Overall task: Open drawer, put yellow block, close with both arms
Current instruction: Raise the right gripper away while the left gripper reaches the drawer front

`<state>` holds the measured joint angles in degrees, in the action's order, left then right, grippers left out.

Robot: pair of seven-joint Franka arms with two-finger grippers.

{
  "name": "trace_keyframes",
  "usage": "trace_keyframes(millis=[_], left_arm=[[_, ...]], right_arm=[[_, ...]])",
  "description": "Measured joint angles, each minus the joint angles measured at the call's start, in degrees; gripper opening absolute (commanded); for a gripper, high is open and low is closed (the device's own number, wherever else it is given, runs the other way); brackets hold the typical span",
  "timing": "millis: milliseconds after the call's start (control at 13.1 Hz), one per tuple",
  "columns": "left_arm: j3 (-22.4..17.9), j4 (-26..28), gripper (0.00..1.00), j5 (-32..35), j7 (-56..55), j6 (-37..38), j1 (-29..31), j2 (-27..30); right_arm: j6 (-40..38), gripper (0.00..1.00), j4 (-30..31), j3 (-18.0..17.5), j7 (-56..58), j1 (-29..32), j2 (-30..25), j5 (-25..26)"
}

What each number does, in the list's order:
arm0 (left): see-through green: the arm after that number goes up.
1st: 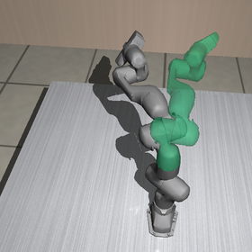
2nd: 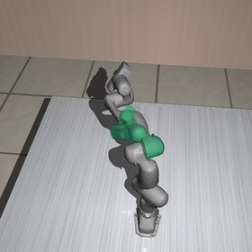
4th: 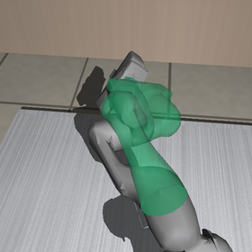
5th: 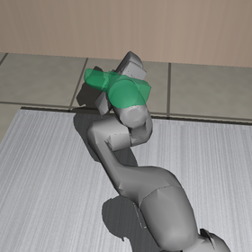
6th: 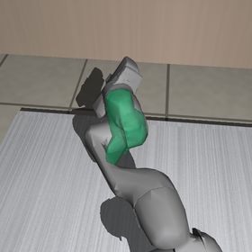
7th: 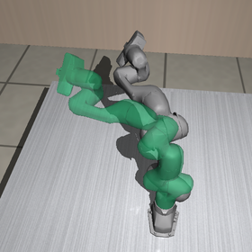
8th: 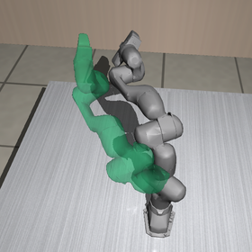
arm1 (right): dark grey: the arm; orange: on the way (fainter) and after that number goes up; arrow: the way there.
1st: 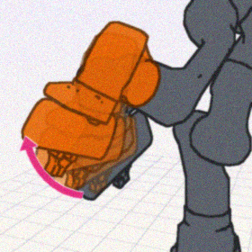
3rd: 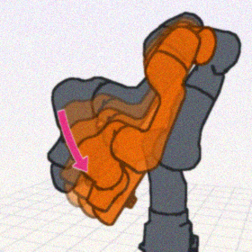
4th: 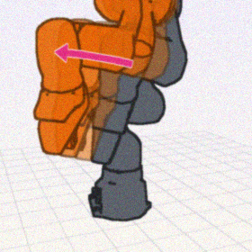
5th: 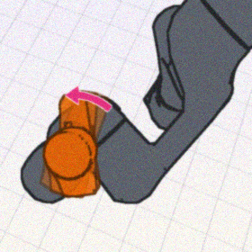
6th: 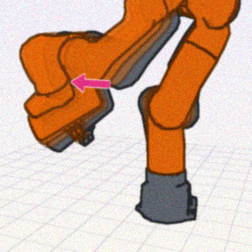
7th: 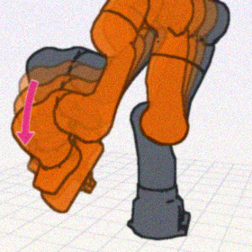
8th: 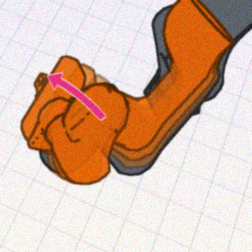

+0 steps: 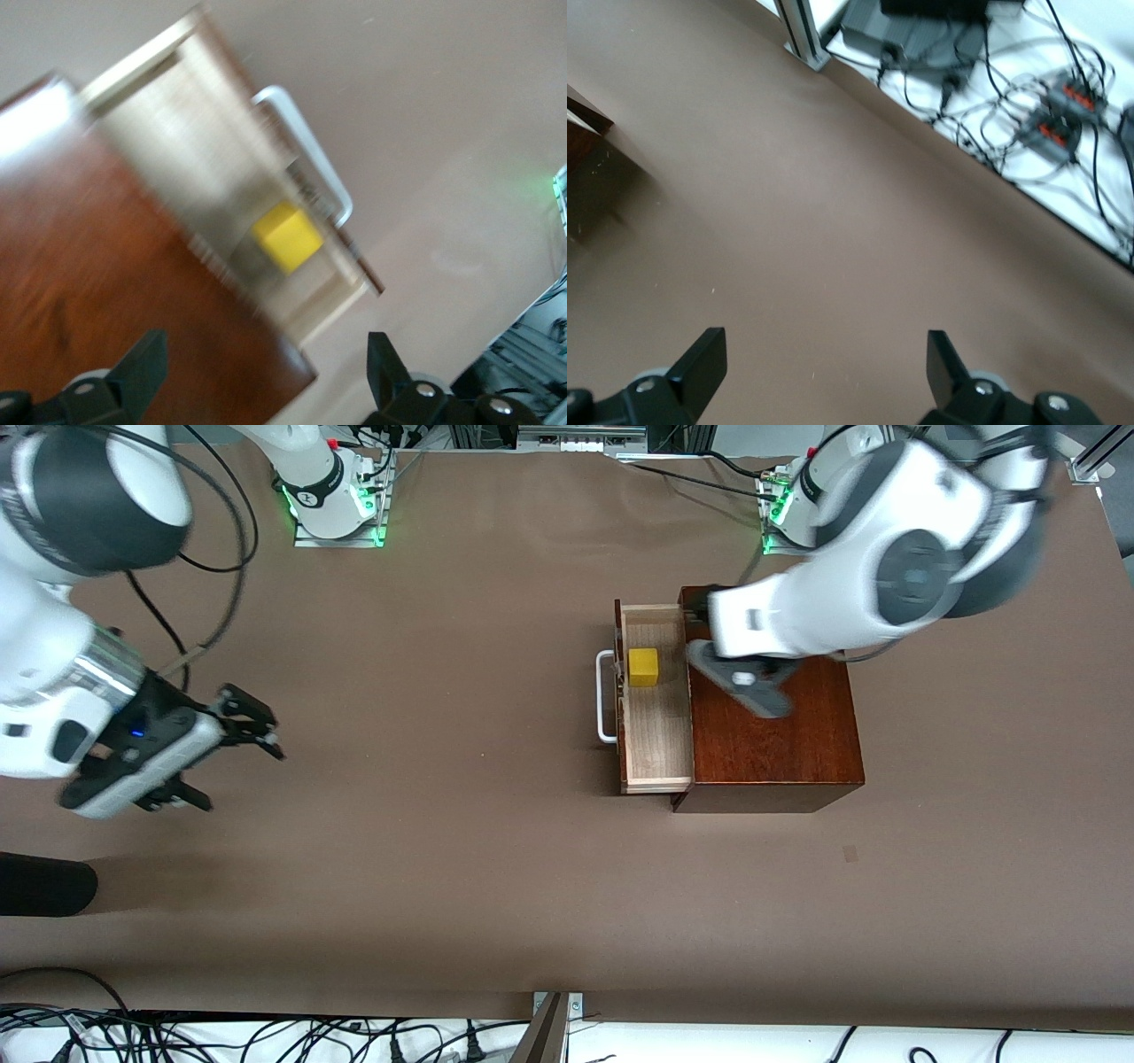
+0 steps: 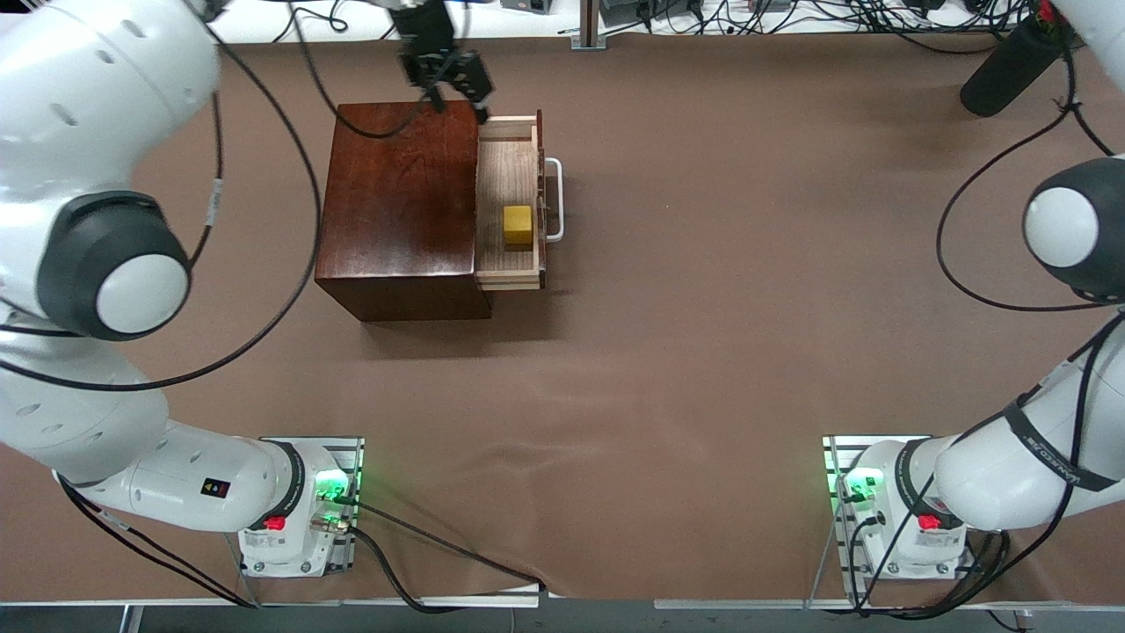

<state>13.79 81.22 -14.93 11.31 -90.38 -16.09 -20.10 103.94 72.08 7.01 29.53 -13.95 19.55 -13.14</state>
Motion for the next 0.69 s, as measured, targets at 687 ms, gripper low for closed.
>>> trace_keyframes(millis=[687], left_arm=[[0.1, -1.7, 1.0, 9.0, 36.7, -21.4, -16.0, -14.8]], right_arm=[[-1.8, 1.0, 21.8, -0.2, -10.7, 3.3, -16.5, 8.6]])
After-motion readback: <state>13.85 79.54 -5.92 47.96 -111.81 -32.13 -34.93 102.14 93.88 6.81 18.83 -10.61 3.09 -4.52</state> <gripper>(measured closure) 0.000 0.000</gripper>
